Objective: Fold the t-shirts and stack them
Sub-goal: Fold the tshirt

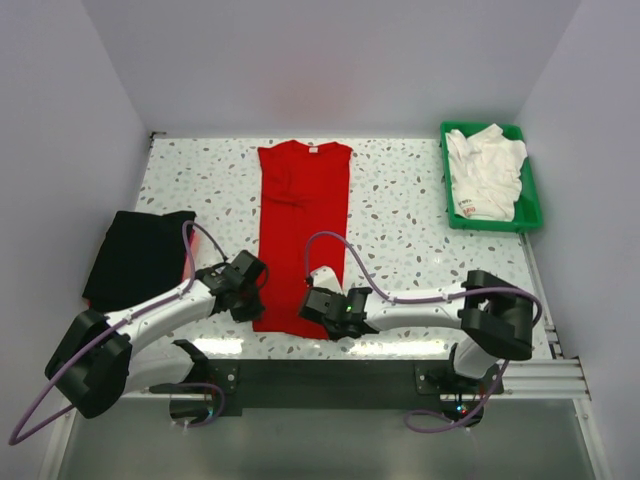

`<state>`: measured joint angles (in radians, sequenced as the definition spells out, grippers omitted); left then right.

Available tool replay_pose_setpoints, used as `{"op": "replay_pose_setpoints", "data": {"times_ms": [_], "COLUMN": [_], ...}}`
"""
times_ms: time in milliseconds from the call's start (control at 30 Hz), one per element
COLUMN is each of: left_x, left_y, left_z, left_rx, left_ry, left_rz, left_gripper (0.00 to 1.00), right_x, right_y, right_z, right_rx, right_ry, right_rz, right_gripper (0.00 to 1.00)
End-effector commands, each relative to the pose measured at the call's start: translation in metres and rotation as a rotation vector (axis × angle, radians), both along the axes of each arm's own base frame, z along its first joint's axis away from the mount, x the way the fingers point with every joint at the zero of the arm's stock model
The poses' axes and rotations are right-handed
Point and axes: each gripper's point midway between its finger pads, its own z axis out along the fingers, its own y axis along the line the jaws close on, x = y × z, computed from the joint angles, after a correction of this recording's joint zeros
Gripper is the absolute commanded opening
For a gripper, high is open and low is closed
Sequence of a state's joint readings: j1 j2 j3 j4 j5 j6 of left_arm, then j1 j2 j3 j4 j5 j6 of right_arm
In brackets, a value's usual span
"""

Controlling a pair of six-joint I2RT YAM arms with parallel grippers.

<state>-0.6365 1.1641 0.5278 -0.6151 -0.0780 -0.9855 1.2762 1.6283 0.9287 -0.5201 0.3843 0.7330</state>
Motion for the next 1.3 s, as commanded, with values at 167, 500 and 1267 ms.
{"op": "replay_pose_setpoints", "data": {"times_ms": [167,500,1267], "left_x": [-0.004,-0.004,-0.006], "left_y": [0.001,0.001,0.003], "left_z": [-0.002,-0.003,-0.006], "left_rx": [0.007,0.001,0.017], "left_ry": [0.013,0.012,0.027], "left_rz": [0.007,0.004,0.005], "left_gripper": [0.00,0.00,0.00], "right_x": [0.005,0.011,0.005], "right_y": [-0.012,0.021,0.000], "right_z": [0.023,0.024,0.007], "right_rx": [0.048,0.090,0.023], "right_ry": [-0.055,-0.059,-0.035], "right_rz": [-0.059,0.006,-0.025], "right_gripper": [0.13,0.38,0.07]}}
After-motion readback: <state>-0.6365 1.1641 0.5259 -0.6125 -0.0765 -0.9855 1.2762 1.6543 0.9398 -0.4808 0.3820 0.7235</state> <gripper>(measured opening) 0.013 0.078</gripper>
